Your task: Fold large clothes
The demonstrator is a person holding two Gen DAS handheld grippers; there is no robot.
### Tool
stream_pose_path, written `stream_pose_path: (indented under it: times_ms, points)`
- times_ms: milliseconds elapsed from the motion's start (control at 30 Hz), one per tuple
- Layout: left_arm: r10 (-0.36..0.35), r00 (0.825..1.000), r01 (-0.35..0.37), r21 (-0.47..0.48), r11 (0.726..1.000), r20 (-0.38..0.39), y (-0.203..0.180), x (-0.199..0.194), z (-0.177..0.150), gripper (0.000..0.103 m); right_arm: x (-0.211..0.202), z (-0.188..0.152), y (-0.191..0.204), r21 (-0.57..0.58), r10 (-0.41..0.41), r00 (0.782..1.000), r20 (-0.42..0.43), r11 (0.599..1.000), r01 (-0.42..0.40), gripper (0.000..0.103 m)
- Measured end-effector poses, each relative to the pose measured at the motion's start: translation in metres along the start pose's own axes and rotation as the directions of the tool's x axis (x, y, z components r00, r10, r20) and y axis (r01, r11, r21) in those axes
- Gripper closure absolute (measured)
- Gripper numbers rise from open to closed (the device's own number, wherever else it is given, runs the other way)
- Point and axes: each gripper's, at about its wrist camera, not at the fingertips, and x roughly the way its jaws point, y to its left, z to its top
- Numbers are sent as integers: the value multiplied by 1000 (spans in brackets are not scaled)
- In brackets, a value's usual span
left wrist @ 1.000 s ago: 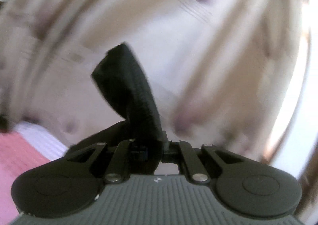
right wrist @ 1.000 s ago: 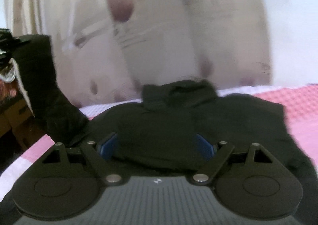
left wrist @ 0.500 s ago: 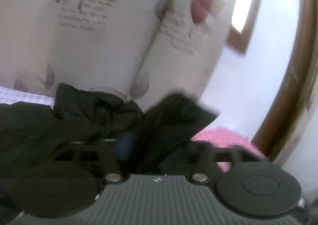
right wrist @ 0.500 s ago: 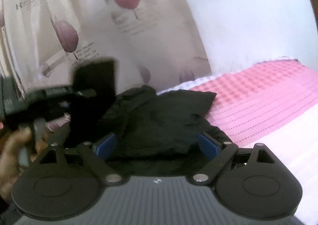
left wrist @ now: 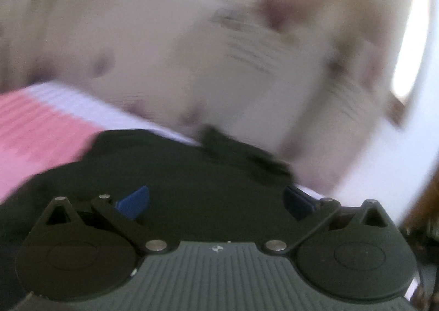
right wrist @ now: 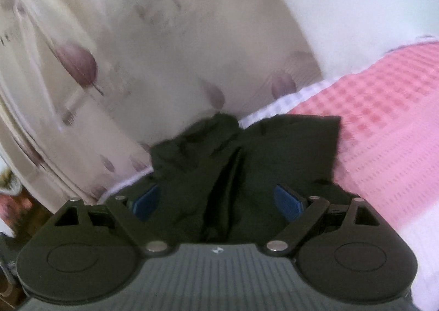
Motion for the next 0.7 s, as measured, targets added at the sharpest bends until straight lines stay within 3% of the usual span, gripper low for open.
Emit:
stream_pose_path:
  times_ms: [100, 133, 167, 200, 267, 400, 500, 633, 700]
  points:
    - [94, 996, -94, -132, 987, -9, 50, 1, 2, 0, 45, 6, 10, -72, -48, 996, -72, 997, 43, 16]
    - [113, 994, -114, -162, 980, -16, 61, 2, 0, 0, 59, 6, 13, -89, -51, 994, -99, 995, 42, 26]
    - [126, 992, -128, -179, 975, -23, 70, 2, -3, 1, 72, 4, 18, -119, -55, 991, -118, 992, 41, 70]
    - [133, 991, -136, -185, 973, -30, 78, 2, -5, 1, 85, 3, 26, -172, -88, 986, -145, 983, 62, 90]
    - [125, 992, -127, -182, 975, -22, 81, 1, -8, 1, 92, 3, 40, -231, -118, 984, -134, 969, 85, 95]
    - [105, 994, -107, -104, 989, -25, 67, -5, -8, 0, 54, 19, 61, -314, -72, 997, 42, 946, 82, 97]
    - [93, 994, -97, -59, 994, -59, 59, 4, -20, 0, 34, 20, 53, -326, -93, 990, 106, 937, 123, 97]
    - [101, 994, -103, -49, 993, -52, 58, 1, -24, 0, 72, -8, 19, -354, -208, 978, -21, 916, 188, 97]
    - [123, 992, -124, -49, 991, -35, 56, -5, -23, 1, 79, -17, 7, -327, -166, 985, -50, 934, 141, 95]
